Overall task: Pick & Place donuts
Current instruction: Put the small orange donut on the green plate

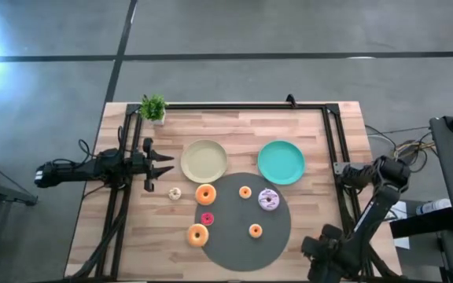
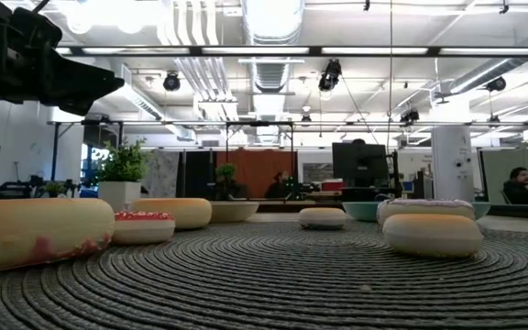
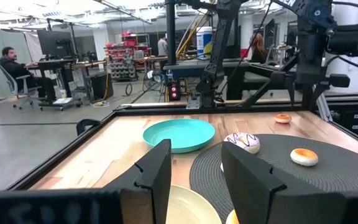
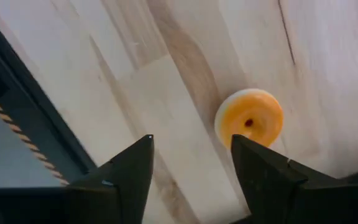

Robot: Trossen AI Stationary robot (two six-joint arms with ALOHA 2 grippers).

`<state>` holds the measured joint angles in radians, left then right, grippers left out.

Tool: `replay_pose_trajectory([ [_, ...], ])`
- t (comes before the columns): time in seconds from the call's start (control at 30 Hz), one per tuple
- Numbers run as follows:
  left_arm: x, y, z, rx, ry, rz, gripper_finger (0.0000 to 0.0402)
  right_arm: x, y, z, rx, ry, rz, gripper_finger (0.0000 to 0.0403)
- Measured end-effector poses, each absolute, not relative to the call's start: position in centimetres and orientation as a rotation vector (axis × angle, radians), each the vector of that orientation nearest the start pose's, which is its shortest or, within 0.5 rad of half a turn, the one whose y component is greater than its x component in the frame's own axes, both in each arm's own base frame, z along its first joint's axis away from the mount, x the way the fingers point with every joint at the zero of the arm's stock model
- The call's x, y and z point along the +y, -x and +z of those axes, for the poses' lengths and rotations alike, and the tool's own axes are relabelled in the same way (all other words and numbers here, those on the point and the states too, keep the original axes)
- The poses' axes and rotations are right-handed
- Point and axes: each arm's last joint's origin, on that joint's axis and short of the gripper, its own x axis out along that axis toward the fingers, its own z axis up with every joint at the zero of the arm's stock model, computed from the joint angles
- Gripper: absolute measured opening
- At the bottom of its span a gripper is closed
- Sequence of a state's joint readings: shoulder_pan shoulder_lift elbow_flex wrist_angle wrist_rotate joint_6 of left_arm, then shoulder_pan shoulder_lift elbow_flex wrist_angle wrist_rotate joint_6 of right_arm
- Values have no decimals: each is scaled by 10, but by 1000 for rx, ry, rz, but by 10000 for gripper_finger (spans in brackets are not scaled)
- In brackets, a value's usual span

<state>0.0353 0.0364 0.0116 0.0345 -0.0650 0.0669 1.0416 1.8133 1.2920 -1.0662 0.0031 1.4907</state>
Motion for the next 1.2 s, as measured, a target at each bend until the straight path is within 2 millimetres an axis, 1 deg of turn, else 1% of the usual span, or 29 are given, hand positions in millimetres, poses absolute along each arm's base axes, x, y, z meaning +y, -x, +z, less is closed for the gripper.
replay_pose_trajectory([
  [0.17, 5, -99, 168, -5, -67, 101, 117, 277, -162, 180, 1568, -251, -350, 245],
  [0.23, 5, -99, 168, -4, -67, 100, 117, 276, -161, 174, 1580, -228, -360, 251],
  [0.33, 5, -99, 168, -3, -67, 100, 117, 274, -164, 172, 1605, -241, -368, 252],
  [0.43, 5, -99, 168, -3, -67, 100, 117, 274, -167, 171, 1621, -279, -368, 243],
  [0.57, 5, -99, 168, -3, -67, 100, 117, 274, -166, 171, 1610, -333, -425, 224],
  [0.67, 5, -99, 168, -2, -67, 100, 117, 273, -166, 165, 1610, -352, -473, 211],
  [0.83, 5, -99, 168, -2, -67, 99, 117, 273, -166, 158, 1614, -340, -496, 195],
  [1.07, 5, -99, 167, -2, -67, 99, 117, 274, -167, 145, 1627, -317, -543, 184],
  [1.2, 5, -99, 167, -1, -67, 100, 117, 270, -168, 144, 1637, -297, -580, 163],
])
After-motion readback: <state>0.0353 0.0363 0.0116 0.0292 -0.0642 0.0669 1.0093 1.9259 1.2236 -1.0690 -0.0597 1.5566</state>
